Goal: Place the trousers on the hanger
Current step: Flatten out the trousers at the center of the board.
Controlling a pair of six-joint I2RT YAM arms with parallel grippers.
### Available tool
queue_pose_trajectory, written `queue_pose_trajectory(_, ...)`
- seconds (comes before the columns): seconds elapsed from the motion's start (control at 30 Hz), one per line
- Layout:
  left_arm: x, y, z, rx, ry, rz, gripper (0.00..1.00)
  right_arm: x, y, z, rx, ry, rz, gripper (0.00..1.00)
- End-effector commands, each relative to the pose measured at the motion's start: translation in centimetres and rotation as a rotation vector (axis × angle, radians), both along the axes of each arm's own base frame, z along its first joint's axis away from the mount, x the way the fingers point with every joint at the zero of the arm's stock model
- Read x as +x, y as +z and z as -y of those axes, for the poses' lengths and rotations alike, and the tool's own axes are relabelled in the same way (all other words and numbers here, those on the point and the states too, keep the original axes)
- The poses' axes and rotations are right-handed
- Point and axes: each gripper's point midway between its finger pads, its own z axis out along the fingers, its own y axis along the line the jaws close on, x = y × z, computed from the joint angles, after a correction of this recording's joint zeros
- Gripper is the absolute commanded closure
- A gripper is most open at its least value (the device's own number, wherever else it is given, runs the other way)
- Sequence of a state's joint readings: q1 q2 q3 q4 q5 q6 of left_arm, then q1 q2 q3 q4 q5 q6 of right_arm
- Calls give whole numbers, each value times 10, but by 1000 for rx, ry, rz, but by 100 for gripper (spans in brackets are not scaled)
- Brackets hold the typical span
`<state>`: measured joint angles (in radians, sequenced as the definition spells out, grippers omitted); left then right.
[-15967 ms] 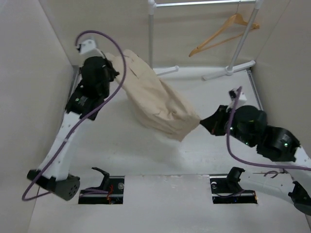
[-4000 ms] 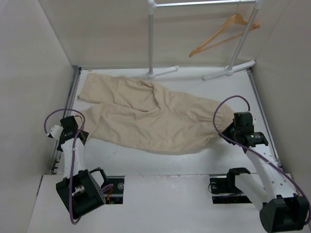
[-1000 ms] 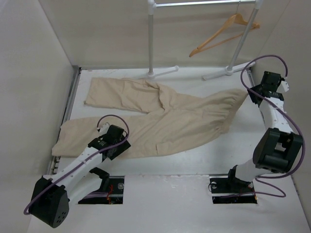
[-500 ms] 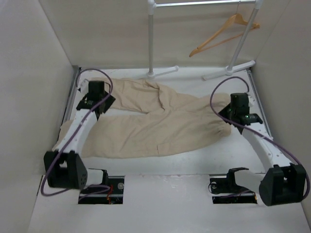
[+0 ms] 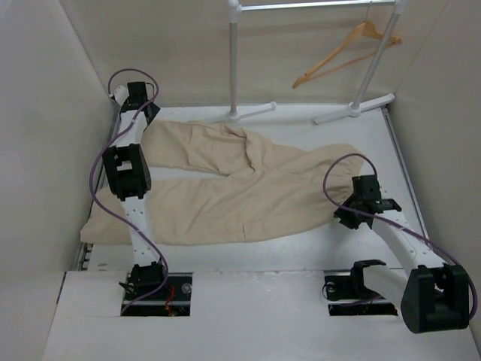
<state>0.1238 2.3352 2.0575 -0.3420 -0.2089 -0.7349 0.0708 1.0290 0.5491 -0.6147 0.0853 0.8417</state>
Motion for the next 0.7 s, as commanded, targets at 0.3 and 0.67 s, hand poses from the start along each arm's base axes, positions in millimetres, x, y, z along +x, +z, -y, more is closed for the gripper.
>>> queue_pose_trajectory(0.3,38,-33,-43,121,20,-43,43,39,37,1,34,6,85,61)
queue_pose_trajectory(0.67,36,-44,-57,56,40,-28,90,46,47,-2,52,9,112,58)
